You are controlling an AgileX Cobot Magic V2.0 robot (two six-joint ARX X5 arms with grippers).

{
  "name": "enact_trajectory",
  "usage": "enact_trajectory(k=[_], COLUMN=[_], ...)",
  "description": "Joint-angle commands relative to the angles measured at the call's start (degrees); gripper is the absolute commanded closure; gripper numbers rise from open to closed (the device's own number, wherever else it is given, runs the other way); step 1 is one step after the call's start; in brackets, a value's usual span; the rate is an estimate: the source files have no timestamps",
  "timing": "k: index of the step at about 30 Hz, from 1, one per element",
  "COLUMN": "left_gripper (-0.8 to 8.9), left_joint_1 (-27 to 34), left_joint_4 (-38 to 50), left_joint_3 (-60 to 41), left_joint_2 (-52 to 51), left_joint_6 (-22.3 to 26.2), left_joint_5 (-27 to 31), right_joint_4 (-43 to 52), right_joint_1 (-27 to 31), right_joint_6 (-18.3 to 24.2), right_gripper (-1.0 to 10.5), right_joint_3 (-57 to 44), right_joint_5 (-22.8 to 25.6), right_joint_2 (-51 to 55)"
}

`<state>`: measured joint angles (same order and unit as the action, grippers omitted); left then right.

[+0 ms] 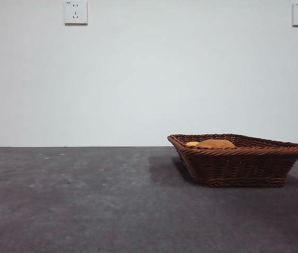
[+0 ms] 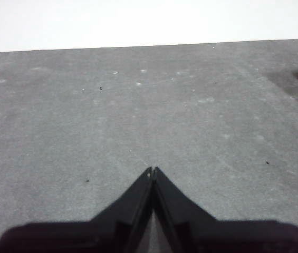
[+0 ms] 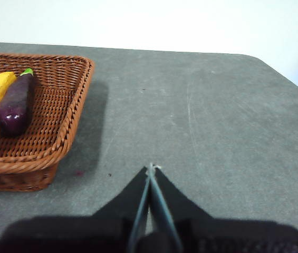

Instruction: Help me put the vegetables on the table into the basket

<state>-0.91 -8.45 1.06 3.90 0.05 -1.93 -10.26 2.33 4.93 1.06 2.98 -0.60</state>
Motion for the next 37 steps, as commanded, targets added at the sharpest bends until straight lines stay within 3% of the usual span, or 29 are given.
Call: enact_trajectory(k=[1,20,37], left_gripper=[8.16,8.16,8.16], left_joint_1=[0.1,0.1,0.1], left_joint_4=[0.3,0.3,0.3], left_joint_3=[-0.6,-0.6,-0.6], left_joint_2=[0.0,0.0,0.0], left_joint_6=[0.9,0.9,0.9], left_joint_5=[0.0,0.0,0.0], right_joint_4=[-0.4,-0.3,-0.3], right_joint_1=[0.2,3.3,-0.5], right_joint_6=[-0.6,-0.6,-0.6], right_gripper=[9.5,9.5,9.5], right_joint_3=[-0.2,-0.2,-0.2], right_joint_5=[0.0,0.0,0.0], right_joint_2=[0.2,0.2,0.2])
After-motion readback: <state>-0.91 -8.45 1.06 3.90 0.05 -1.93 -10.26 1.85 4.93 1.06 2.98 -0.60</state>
